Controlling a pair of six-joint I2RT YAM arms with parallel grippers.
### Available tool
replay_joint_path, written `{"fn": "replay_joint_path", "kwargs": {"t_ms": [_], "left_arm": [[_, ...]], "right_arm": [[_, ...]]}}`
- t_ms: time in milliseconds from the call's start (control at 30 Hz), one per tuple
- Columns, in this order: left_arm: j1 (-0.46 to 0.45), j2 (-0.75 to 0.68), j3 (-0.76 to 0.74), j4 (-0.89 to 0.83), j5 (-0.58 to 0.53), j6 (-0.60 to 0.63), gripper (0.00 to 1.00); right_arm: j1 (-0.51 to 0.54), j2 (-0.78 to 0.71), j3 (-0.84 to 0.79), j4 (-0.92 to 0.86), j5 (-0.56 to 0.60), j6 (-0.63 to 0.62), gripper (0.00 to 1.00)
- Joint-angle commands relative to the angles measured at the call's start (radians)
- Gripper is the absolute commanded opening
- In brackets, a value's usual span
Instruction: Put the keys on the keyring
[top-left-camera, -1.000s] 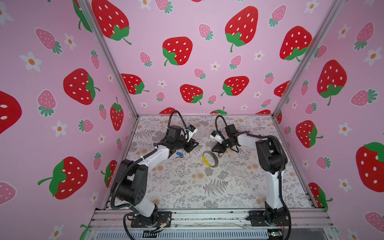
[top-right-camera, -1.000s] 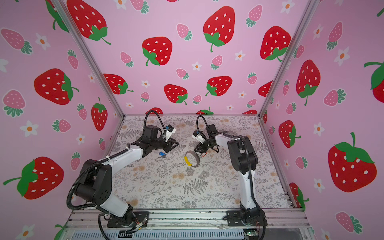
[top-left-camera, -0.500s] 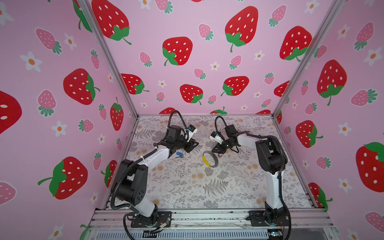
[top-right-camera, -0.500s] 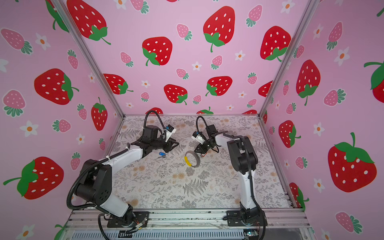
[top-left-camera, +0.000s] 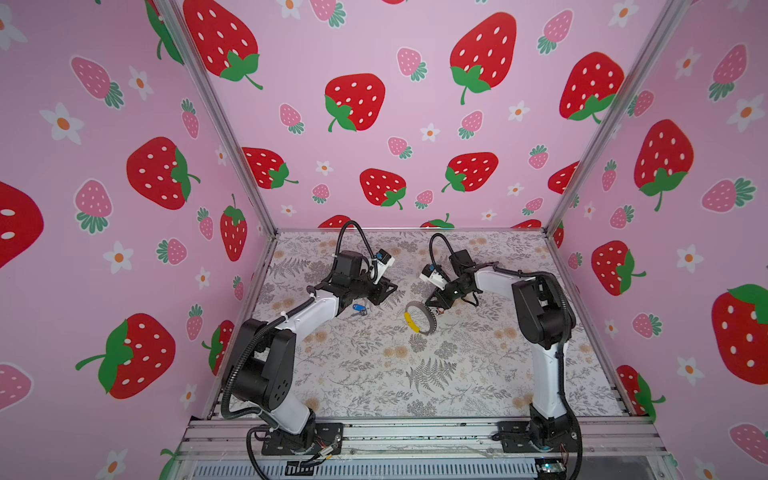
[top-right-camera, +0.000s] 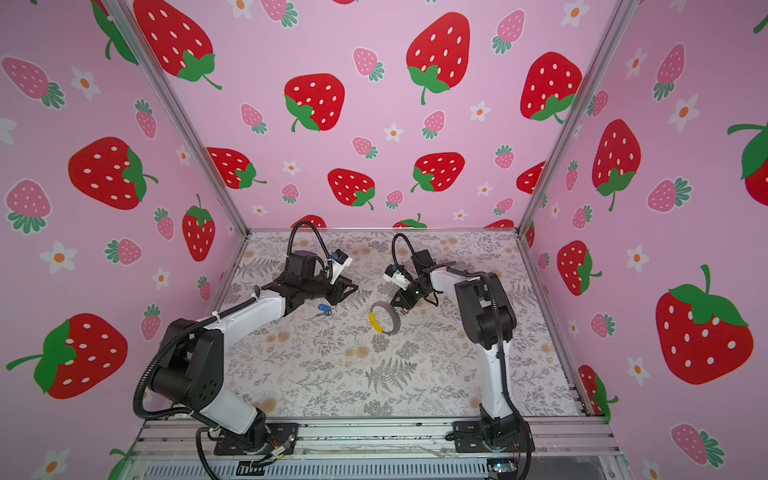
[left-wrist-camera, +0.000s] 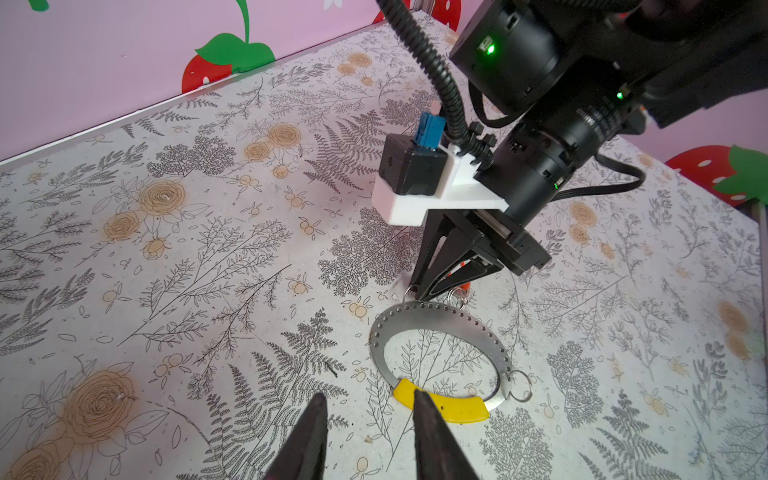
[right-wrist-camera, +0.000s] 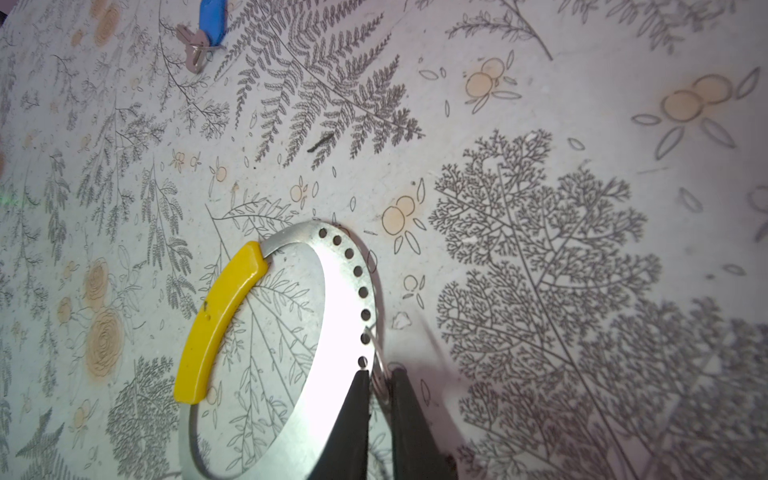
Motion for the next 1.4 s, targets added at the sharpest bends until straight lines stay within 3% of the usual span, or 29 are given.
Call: {"fn": "replay_joint_path", "kwargs": {"t_ms": [0,667,1067,1367], "left_arm": [[-0.004,-0.004,0.017,-0.010,0.003,0.008,0.37],[-0.019,-0.084,-0.065,0.050,-0.002,0.023,0.36],[-0.033,-0.209,-0.246,0.245,0.049,0.047,0.35],[-0.105,-0.355,-0.291,0.216,0.042,0.159,0.34]], "right_arm": [[0.011,-0.037,-0.012,-0.046,0.007,-0.035,0.13],[0.037,-0.128,-0.099,0.090,0.010,-0.066,0.04],[0.075,-0.335,-0.300,0.298,-0.004,-0.166,0.00],[0.085,-0.554,-0.466,0.465,0.012,-0.147,0.00]]}}
